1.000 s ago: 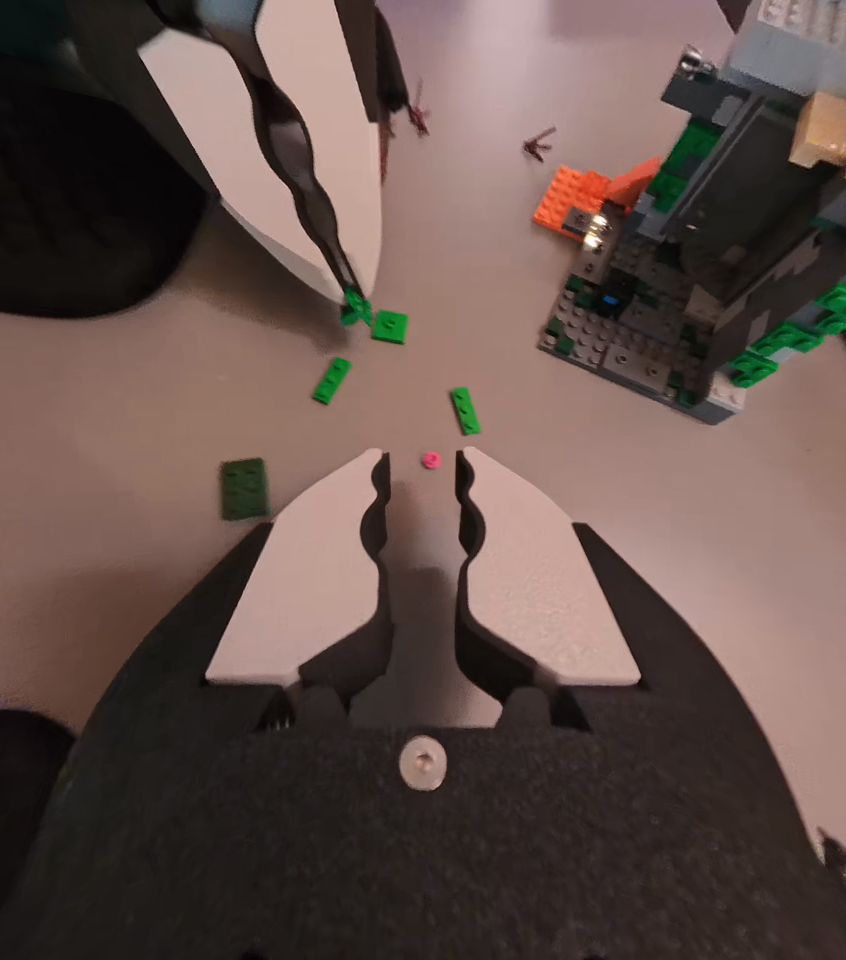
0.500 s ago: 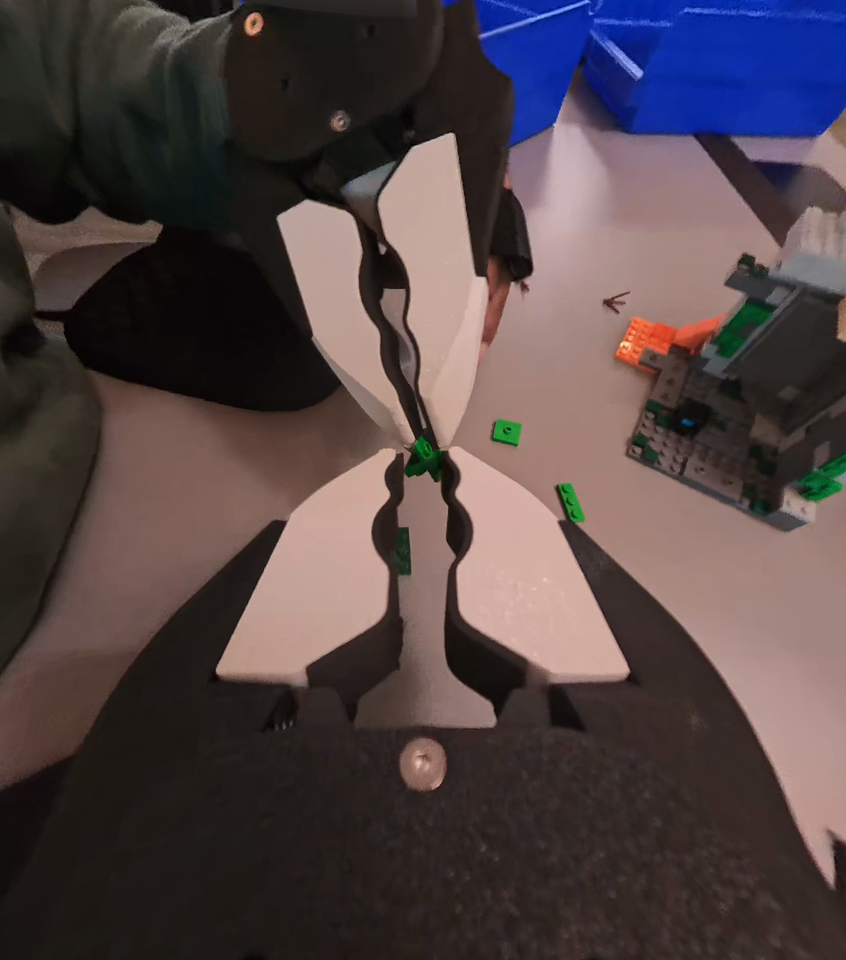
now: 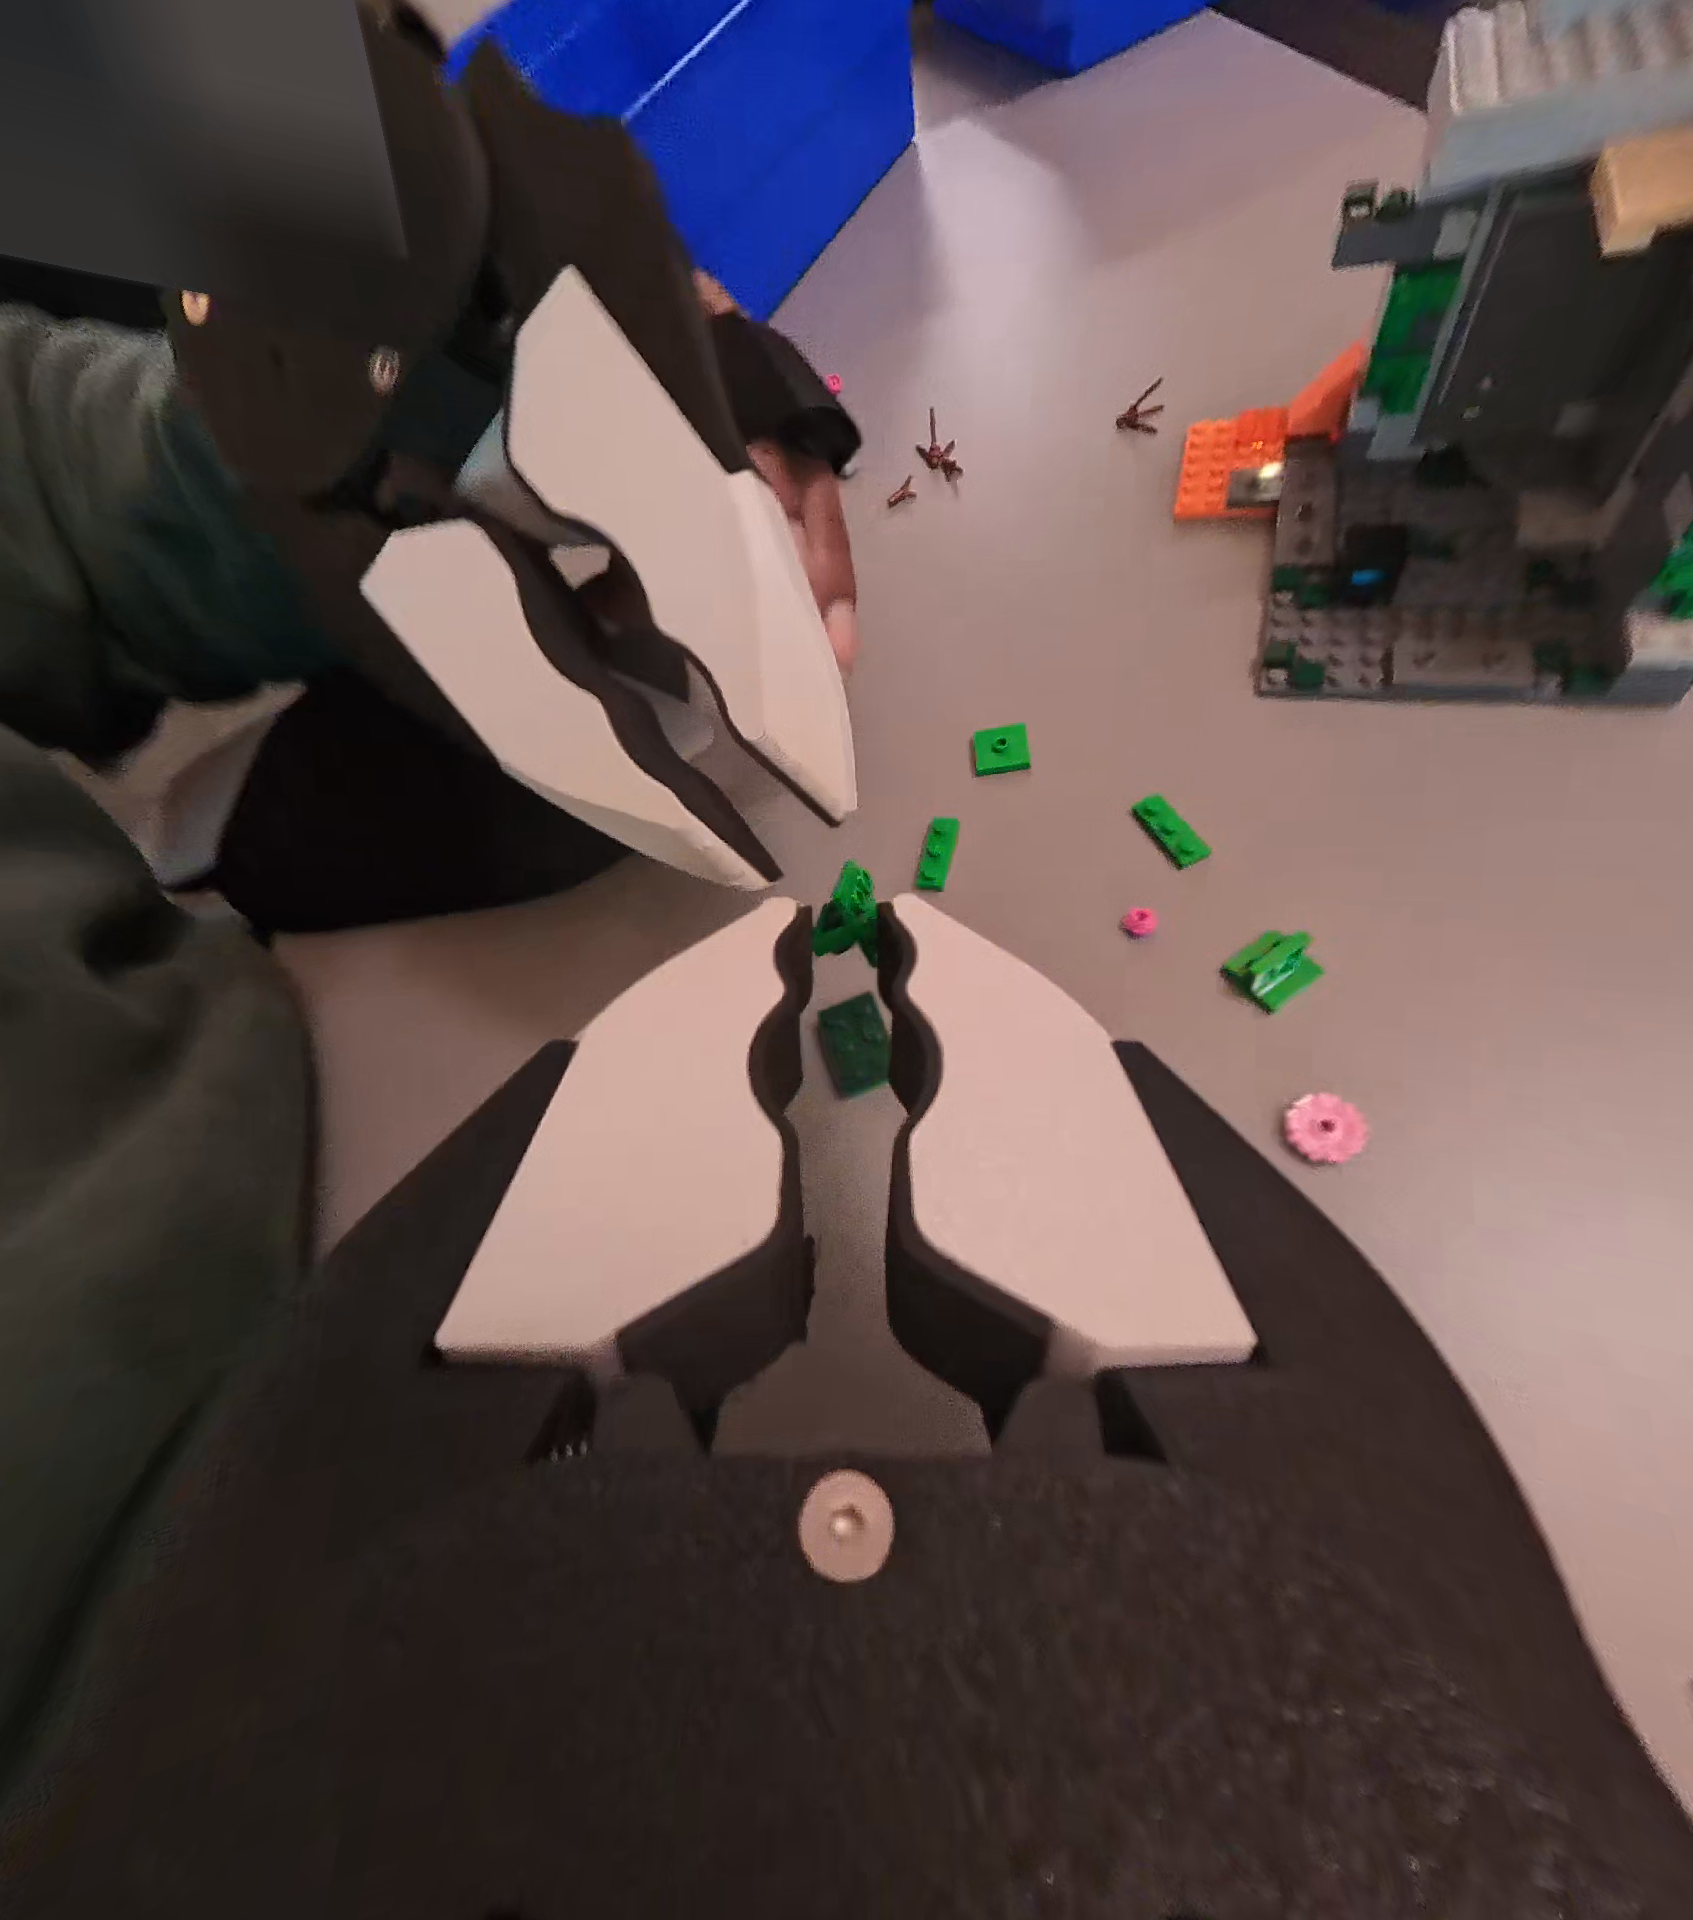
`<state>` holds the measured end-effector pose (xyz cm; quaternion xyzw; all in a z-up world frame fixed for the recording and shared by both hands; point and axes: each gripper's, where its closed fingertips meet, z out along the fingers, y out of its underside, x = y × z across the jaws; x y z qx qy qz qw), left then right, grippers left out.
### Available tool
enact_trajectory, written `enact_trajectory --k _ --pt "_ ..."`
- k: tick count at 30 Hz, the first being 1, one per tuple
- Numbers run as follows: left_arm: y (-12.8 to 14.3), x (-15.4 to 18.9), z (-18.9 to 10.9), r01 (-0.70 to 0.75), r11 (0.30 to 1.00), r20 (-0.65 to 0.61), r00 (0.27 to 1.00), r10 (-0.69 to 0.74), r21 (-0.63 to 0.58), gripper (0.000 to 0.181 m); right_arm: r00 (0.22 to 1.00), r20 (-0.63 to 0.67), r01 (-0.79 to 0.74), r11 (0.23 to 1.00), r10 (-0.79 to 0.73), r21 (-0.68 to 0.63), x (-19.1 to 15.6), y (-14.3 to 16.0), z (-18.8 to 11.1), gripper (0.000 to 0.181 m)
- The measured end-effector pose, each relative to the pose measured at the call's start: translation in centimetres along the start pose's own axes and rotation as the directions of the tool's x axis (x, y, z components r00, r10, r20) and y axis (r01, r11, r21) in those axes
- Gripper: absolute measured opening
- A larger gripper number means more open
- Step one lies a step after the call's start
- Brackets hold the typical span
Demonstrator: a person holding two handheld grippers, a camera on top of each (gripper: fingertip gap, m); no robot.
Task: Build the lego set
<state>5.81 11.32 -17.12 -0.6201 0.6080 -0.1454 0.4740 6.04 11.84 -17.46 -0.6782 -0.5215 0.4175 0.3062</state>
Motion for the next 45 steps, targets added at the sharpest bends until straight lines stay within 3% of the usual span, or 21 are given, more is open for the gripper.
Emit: enact_trajectory --k 1,7,11,16,20,23,26,30,38,45 --pt "-0.1 -0.1 0.1 -0.012 1.000 0.022 1.000 0.012 -0.002 0.015 0.998 0.019 -0.062 0.998 0.061 0.009 -0.1 0.0 0.0 0.011" --pt "-0.6 -0.4 0.5 -0.120 0.991 0.140 0.982 0.126 -0.052 0.013 0.876 0.193 -0.458 0.888 0.443 0.042 -0.5 -0.9 -0.3 0.011" --pt "-0.8 -0.4 0.6 -0.134 0.990 0.162 0.977 0.141 -0.053 0.013 0.839 0.215 -0.519 0.854 0.500 0.039 -0.6 -1.0 -0.5 0.009" --pt "-1.8 0.0 -0.2 0.042 0.993 0.066 0.997 -0.049 0.106 0.013 0.812 0.319 -0.535 0.842 0.489 0.068 -1.9 -2.0 -1.2 0.012" --pt "-2.7 -0.1 -1.0 0.289 0.925 -0.086 0.957 -0.276 0.246 0.013 0.833 0.369 -0.485 0.864 0.411 0.133 -2.3 -2.9 -2.0 0.013" --pt "-3.2 -0.5 -1.7 0.443 0.839 -0.191 0.896 -0.402 0.315 0.013 0.919 0.289 -0.332 0.922 0.269 0.197 -2.0 -2.9 -2.4 0.011" --pt "-3.4 -0.7 -2.2 0.527 0.777 -0.261 0.849 -0.460 0.343 0.013 0.974 0.190 -0.168 0.960 0.126 0.226 -2.1 -2.9 -2.4 0.010" --pt "-3.8 -0.5 -2.2 0.591 0.728 -0.335 0.804 -0.492 0.348 0.012 0.986 0.162 -0.068 0.965 0.027 0.252 -3.0 -3.4 -2.2 0.011" --pt "-3.8 -0.2 -2.0 0.603 0.723 -0.350 0.793 -0.498 0.337 0.012 0.988 0.149 -0.065 0.973 0.032 0.222 -2.9 -3.3 -1.8 0.005" --pt "-2.9 0.4 -1.4 0.504 0.817 -0.267 0.858 -0.439 0.281 0.014 0.991 0.124 -0.059 0.987 0.041 0.148 -2.7 -2.2 -1.3 0.005"
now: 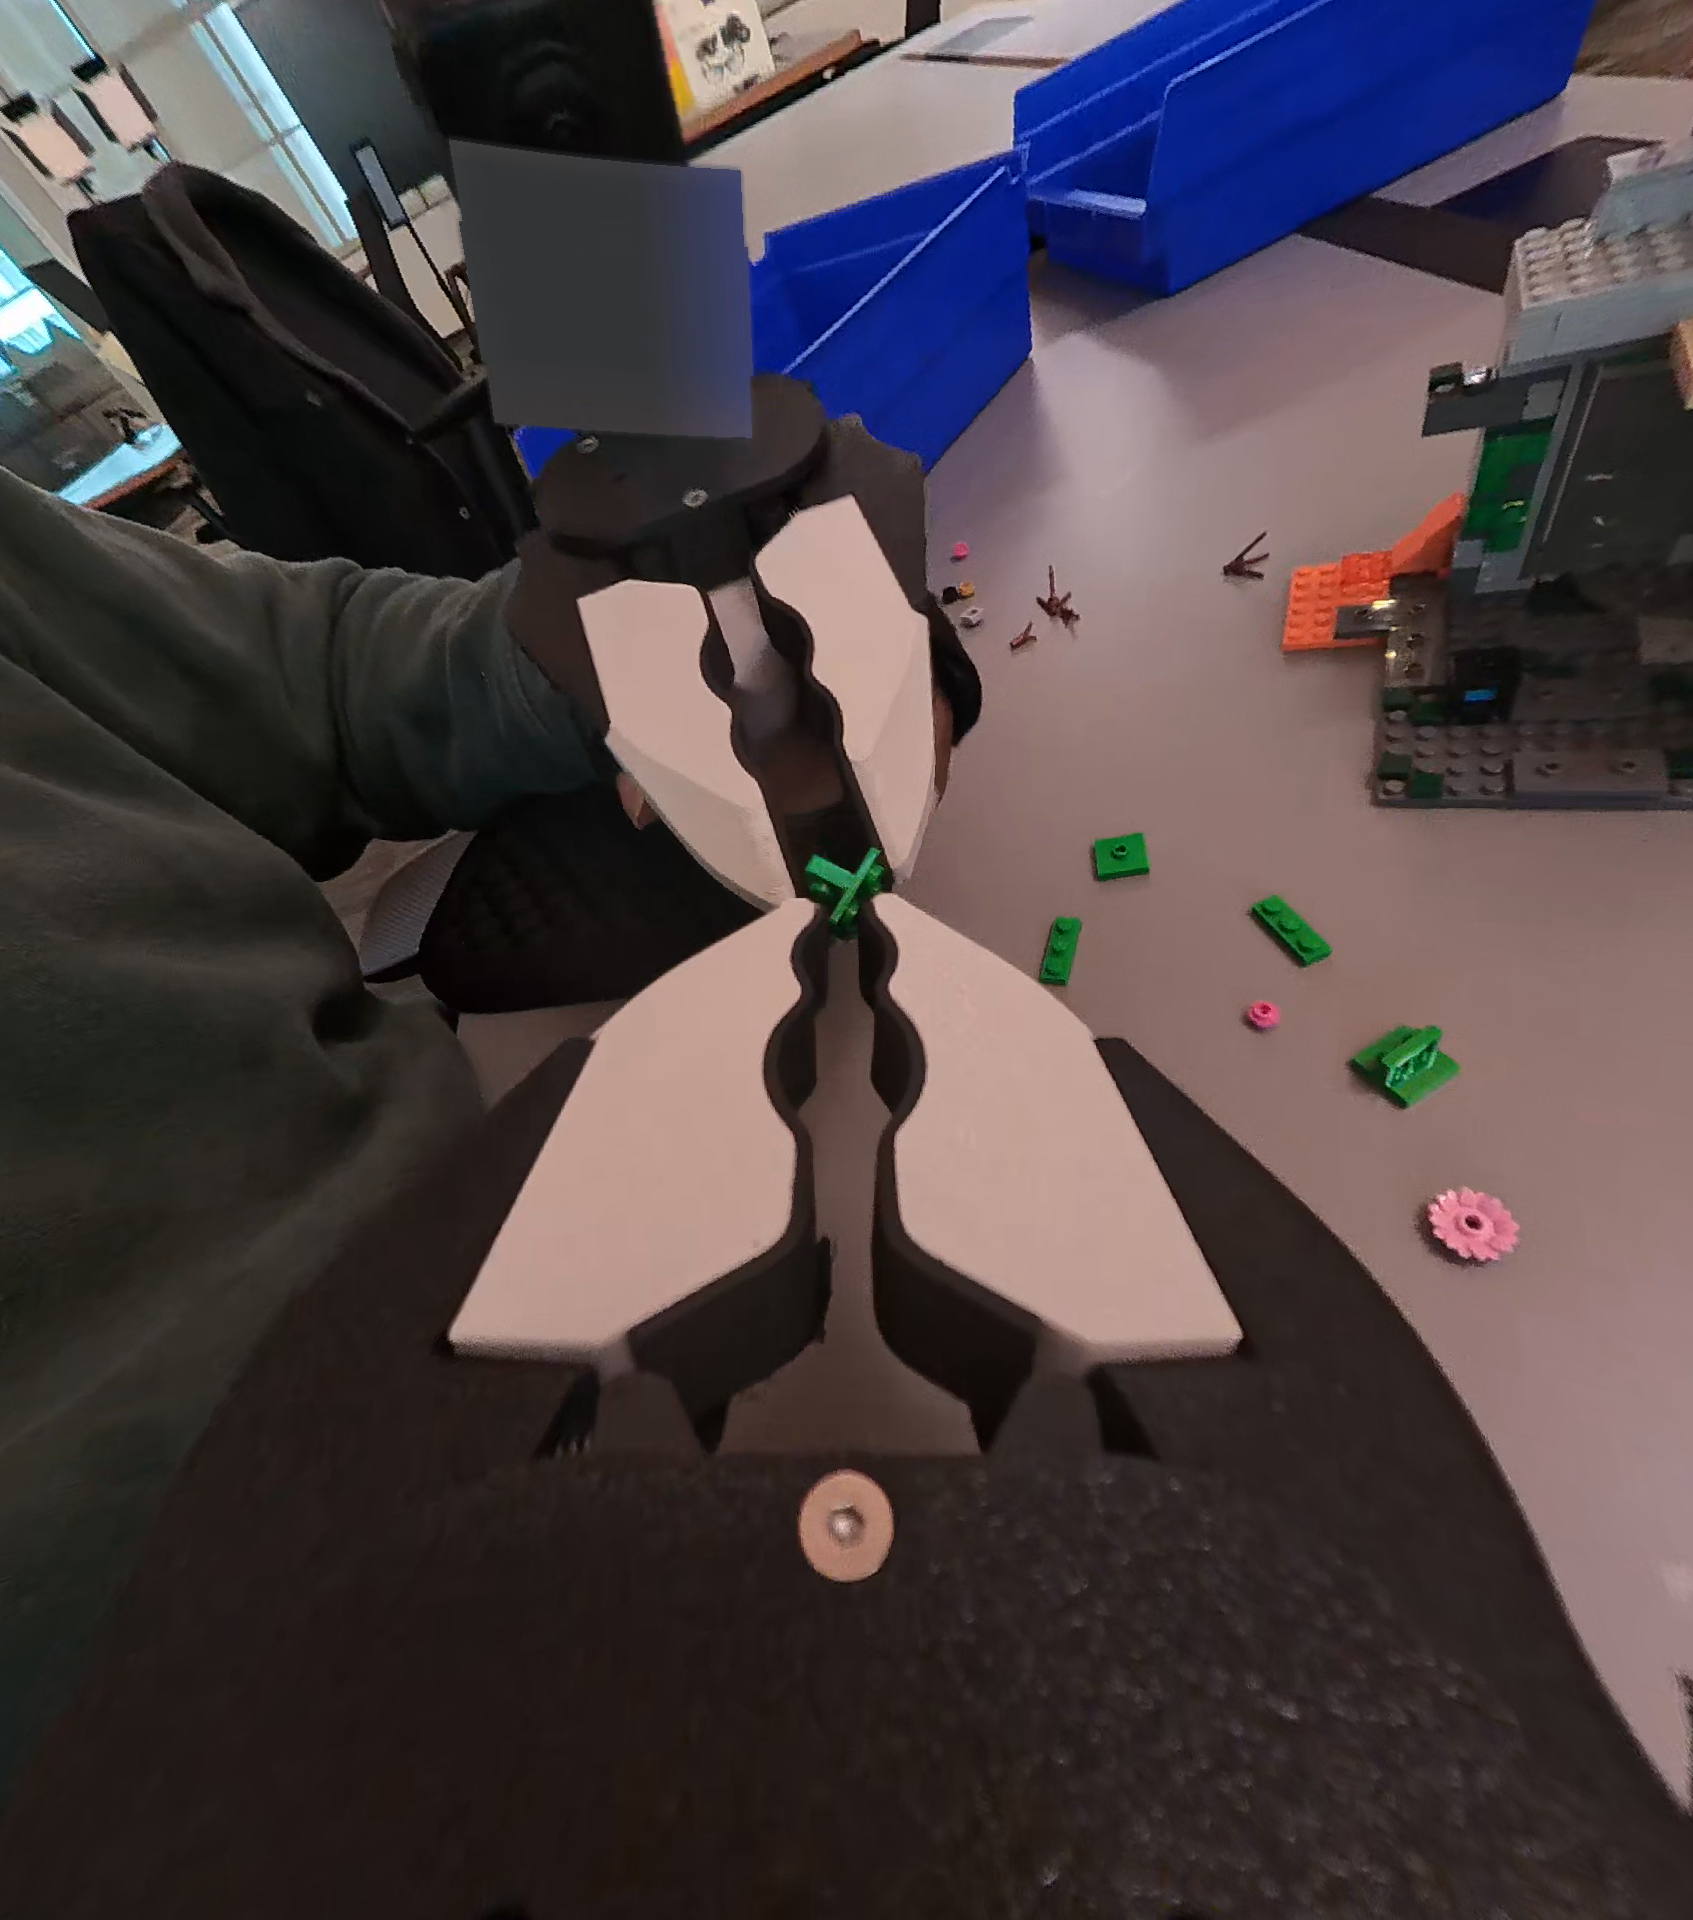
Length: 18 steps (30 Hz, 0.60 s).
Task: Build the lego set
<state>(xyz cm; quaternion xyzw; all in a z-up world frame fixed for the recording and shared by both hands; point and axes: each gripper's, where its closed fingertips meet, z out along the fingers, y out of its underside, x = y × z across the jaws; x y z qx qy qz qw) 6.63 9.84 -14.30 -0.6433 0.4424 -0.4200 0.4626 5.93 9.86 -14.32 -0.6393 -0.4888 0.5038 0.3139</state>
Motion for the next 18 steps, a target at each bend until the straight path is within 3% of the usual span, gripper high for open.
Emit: enact_trajectory --k 8,18 --pt "0.52 0.21 -0.02 0.021 0.999 0.004 1.000 -0.020 -0.030 0.015 0.996 -0.052 0.074 0.995 -0.077 -0.064 0.24 0.77 0.19 0.004" --pt "0.64 -0.27 0.14 -0.074 0.993 0.094 0.992 0.082 -0.091 0.012 0.995 -0.085 0.055 0.997 -0.059 -0.052 0.65 0.96 0.08 0.003"
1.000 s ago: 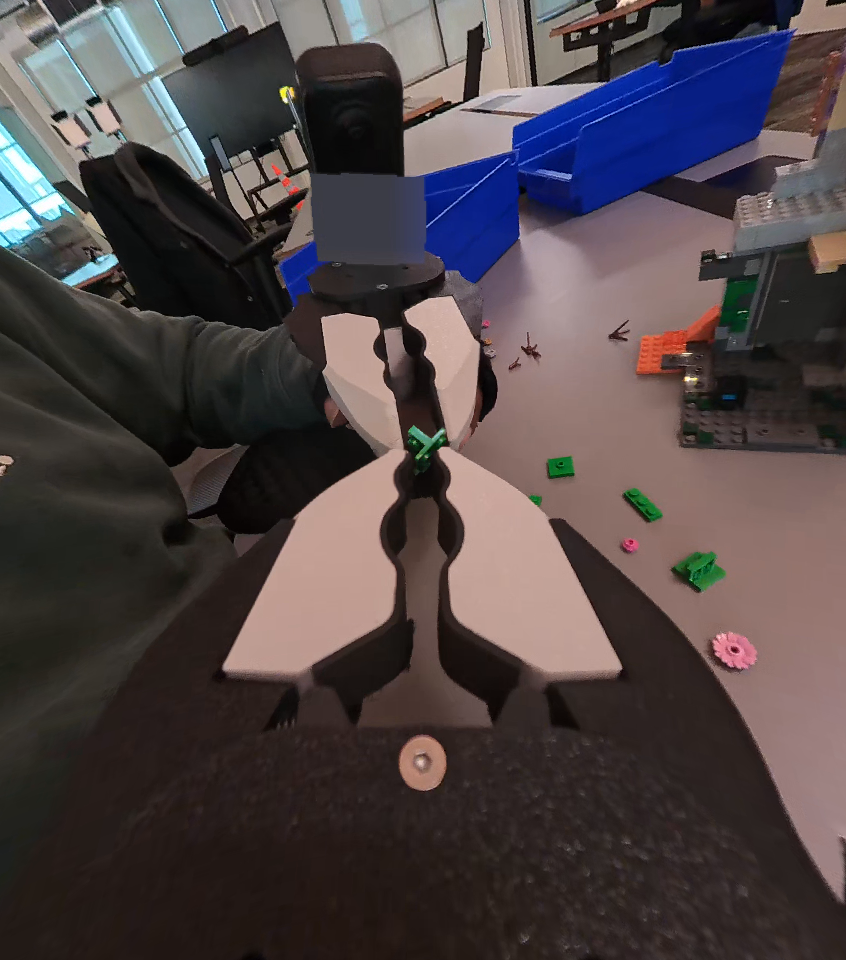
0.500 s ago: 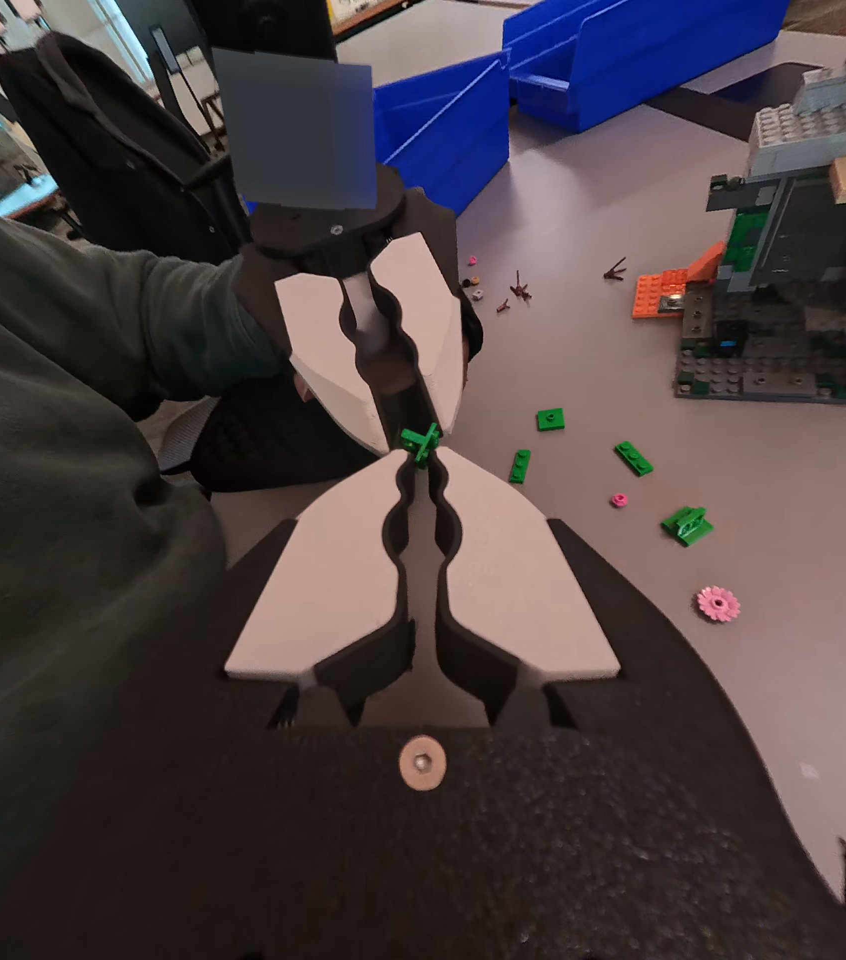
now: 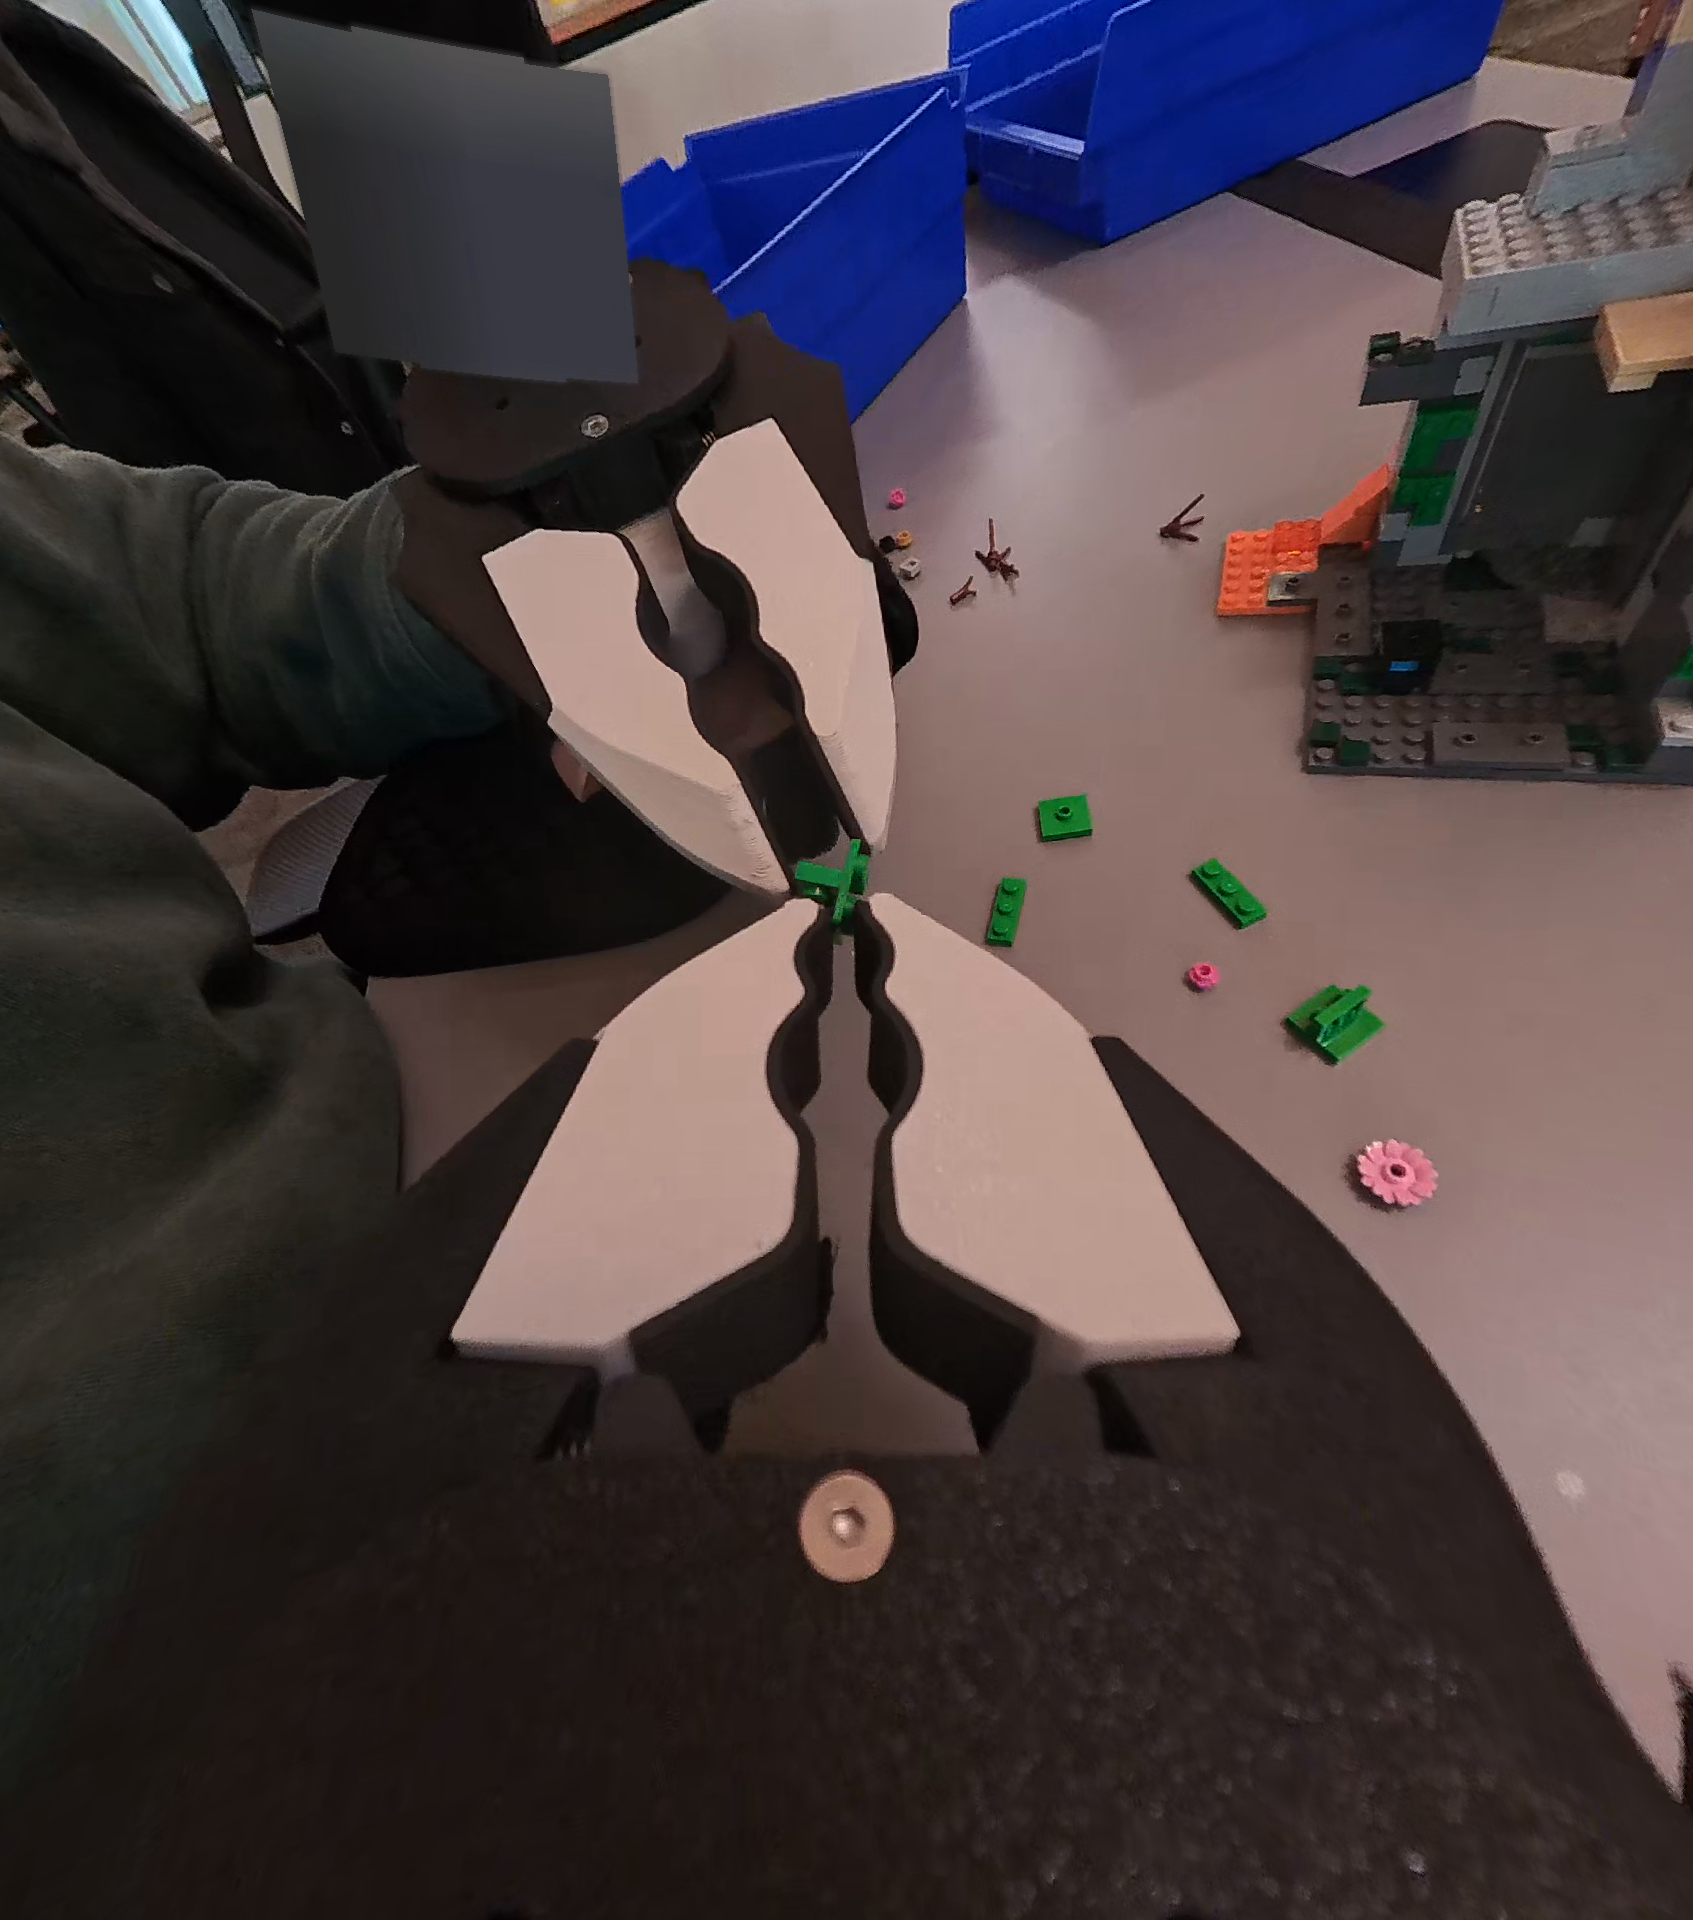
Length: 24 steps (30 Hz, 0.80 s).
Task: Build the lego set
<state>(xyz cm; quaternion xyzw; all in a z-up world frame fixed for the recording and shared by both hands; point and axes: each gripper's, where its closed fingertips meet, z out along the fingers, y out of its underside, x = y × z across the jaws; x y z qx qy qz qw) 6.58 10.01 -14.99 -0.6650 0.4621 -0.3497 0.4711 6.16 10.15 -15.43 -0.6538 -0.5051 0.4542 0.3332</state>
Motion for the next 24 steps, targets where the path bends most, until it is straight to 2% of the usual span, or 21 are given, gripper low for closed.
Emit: enact_trajectory --k 14,16,24 --pt "-0.32 -0.28 -0.04 -0.034 0.999 0.039 0.999 0.034 0.008 0.010 0.999 -0.027 -0.020 0.999 0.021 0.051 0.24 -0.29 -0.15 0.003" --pt "-0.42 -0.37 -0.15 -0.046 0.999 0.053 0.998 0.045 0.016 0.000 0.998 -0.059 -0.006 0.998 0.010 0.058 0.55 -0.39 -0.22 0.003" --pt "0.05 -0.27 0.09 -0.154 0.988 0.128 0.979 0.157 -0.035 0.004 0.986 -0.162 0.048 0.997 -0.037 0.063 1.00 -0.54 -0.18 0.003"
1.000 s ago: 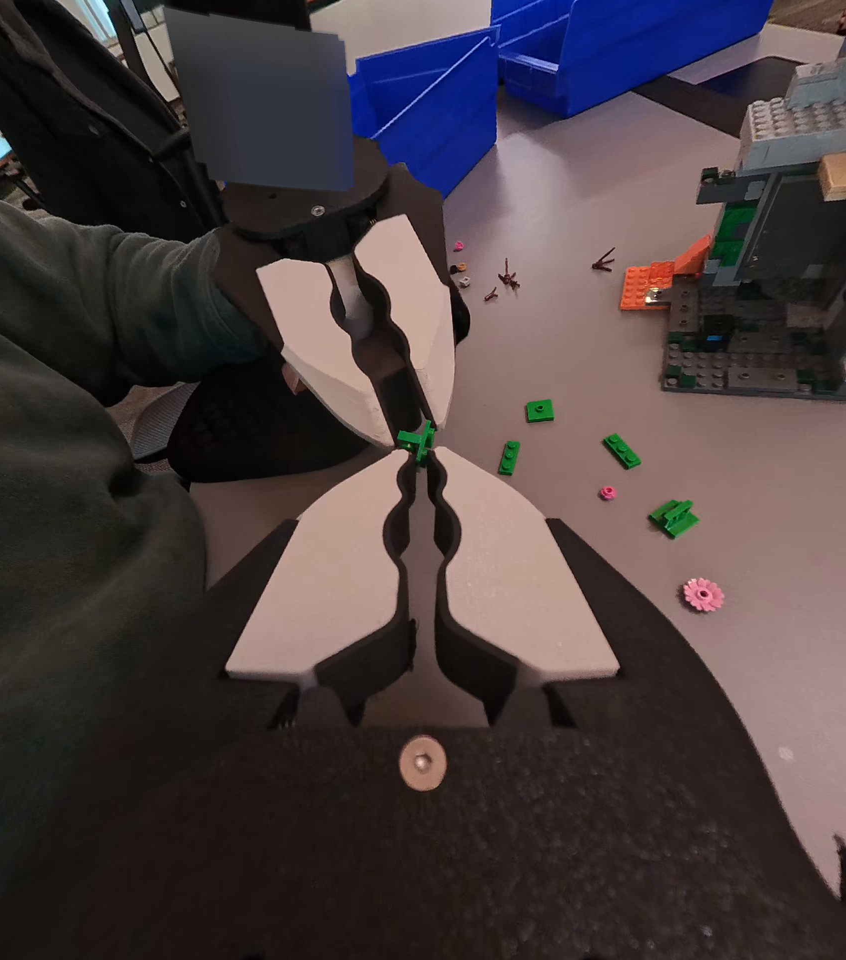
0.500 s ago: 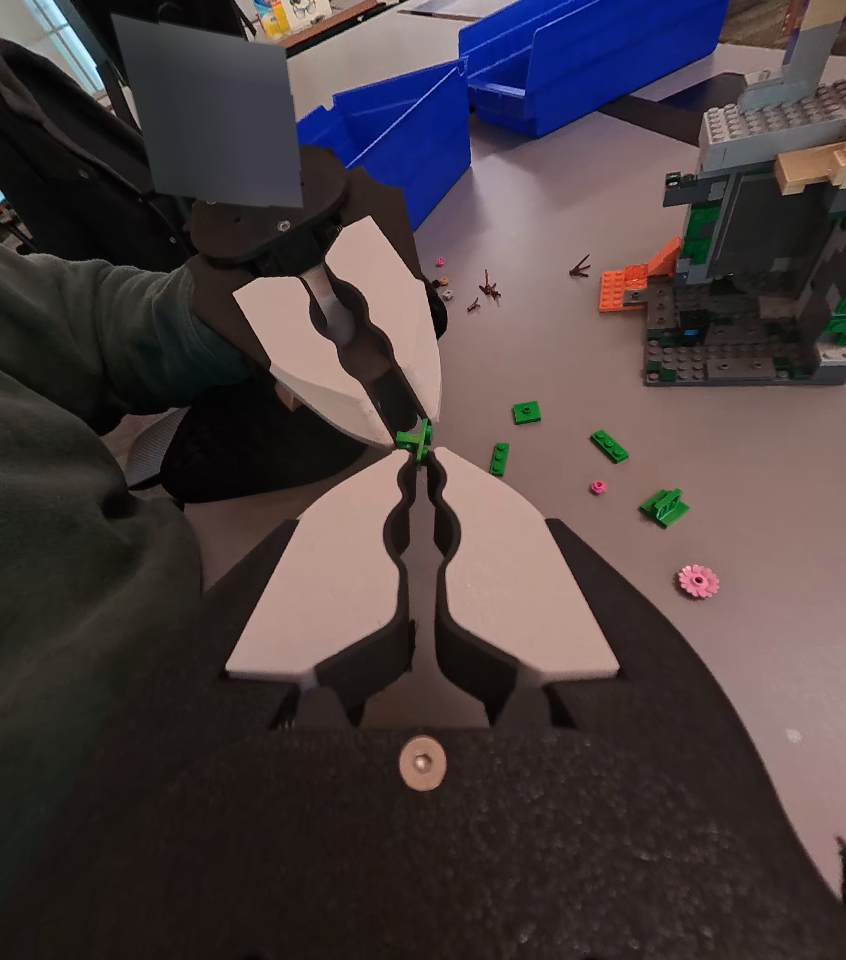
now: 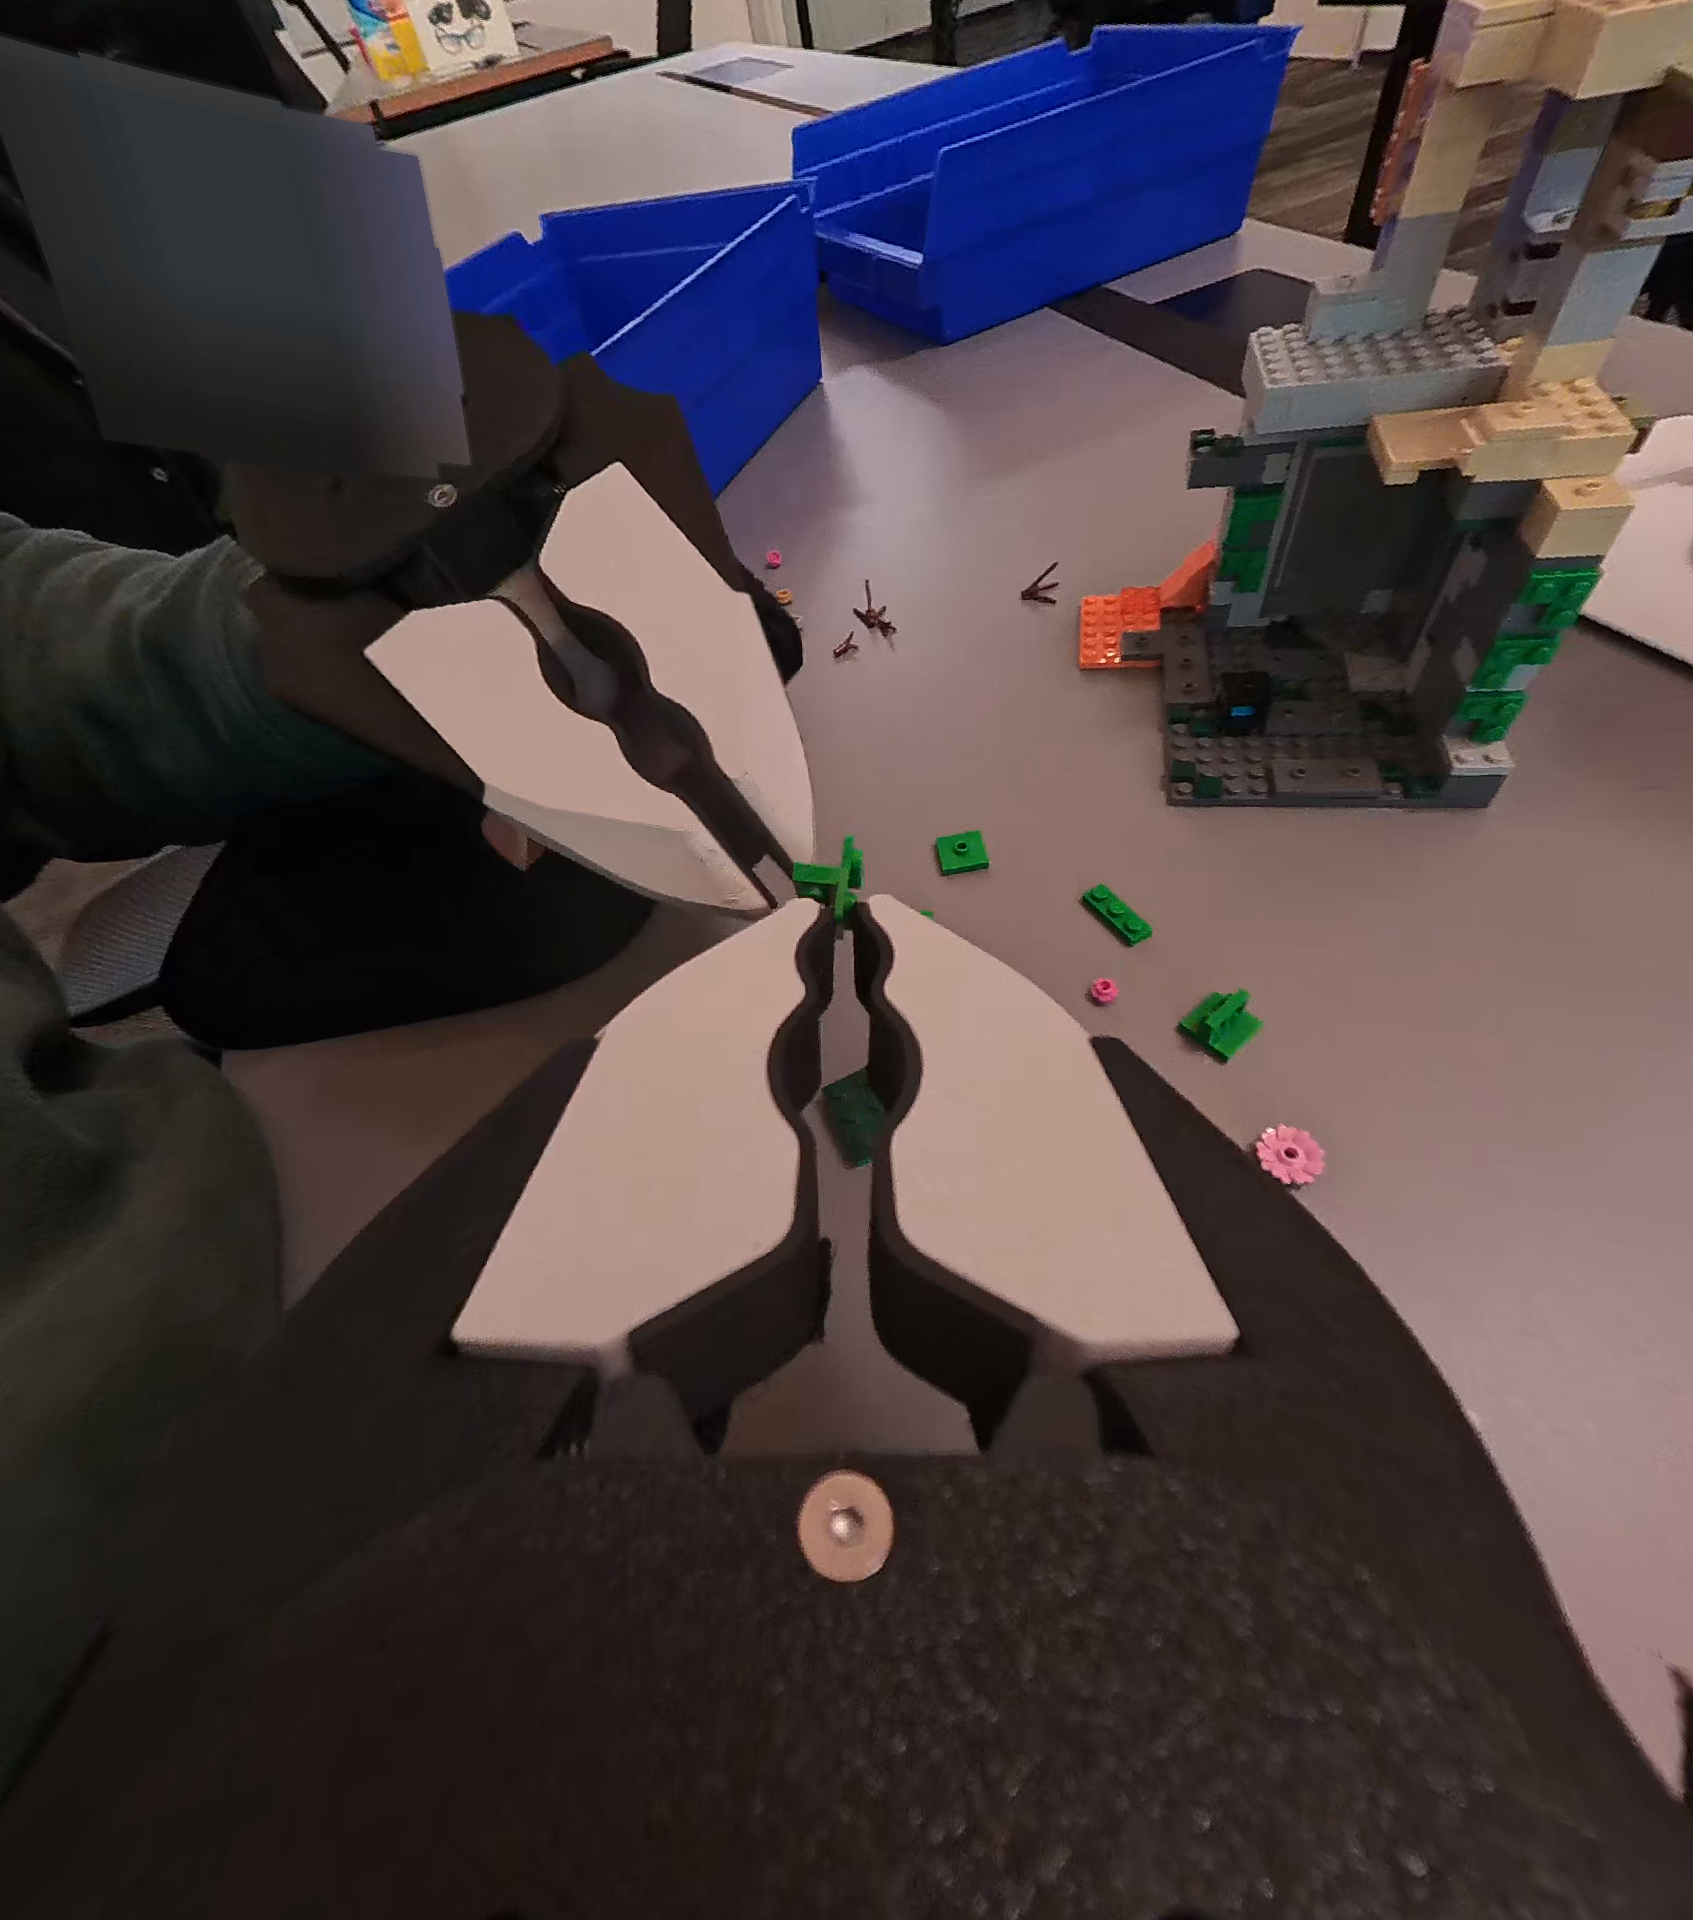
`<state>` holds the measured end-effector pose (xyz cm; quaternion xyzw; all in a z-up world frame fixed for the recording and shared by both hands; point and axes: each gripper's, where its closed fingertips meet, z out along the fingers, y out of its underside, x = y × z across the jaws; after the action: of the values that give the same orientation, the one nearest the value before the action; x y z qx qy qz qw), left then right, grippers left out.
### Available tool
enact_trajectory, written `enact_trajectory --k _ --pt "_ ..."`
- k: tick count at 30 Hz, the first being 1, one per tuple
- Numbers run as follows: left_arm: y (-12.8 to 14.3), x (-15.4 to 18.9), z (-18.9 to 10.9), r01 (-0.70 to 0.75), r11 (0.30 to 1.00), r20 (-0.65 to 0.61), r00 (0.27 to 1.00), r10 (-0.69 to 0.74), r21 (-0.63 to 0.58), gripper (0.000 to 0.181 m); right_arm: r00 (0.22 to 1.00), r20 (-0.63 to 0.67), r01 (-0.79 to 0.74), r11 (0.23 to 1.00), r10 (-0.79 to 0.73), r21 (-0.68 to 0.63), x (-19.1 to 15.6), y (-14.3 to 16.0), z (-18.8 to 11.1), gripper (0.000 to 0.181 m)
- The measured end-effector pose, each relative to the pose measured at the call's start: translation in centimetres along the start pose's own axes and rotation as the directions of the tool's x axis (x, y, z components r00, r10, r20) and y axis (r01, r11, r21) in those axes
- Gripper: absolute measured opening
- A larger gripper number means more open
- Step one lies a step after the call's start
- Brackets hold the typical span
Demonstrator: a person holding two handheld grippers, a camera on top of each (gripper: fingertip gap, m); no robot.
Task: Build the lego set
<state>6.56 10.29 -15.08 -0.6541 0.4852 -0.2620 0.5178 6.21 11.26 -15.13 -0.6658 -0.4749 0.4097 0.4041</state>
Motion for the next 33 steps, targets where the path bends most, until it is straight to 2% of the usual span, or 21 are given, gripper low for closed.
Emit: enact_trajectory --k 6,11,14,17,22,30,33 --pt "-0.1 -0.8 0.1 -0.090 0.996 0.116 0.989 0.092 -0.025 0.013 0.996 -0.090 0.026 0.999 -0.023 0.034 0.3 -0.6 -0.1 0.003" --pt "-0.4 -0.6 0.3 -0.148 0.989 0.138 0.979 0.150 -0.029 0.005 0.994 -0.113 0.017 0.999 -0.012 0.044 -0.1 -0.4 -0.1 0.003" --pt "-0.3 -0.3 0.3 -0.176 0.984 0.099 0.979 0.180 -0.039 0.004 0.994 -0.104 0.032 0.999 -0.027 0.043 -0.3 -0.1 -0.2 0.003" --pt "-0.4 0.3 0.1 -0.233 0.972 0.026 0.972 0.233 0.008 0.003 0.996 -0.038 0.086 0.996 -0.085 0.035 -1.4 0.0 -0.6 0.006" --pt "-0.2 2.6 -0.4 -0.414 0.910 -0.098 0.905 0.414 0.028 0.003 0.970 0.194 0.156 0.986 -0.143 -0.055 -3.7 0.9 -1.7 0.020" --pt "0.2 5.7 -0.4 -0.584 0.812 -0.343 0.759 0.553 0.015 0.003 0.850 0.488 0.327 0.924 -0.197 -0.198 -5.4 2.1 -3.0 0.033" --pt "0.2 6.3 -0.3 -0.621 0.784 -0.401 0.715 0.573 0.014 0.003 0.826 0.529 0.359 0.906 -0.196 -0.225 -5.9 2.6 -2.6 0.032"
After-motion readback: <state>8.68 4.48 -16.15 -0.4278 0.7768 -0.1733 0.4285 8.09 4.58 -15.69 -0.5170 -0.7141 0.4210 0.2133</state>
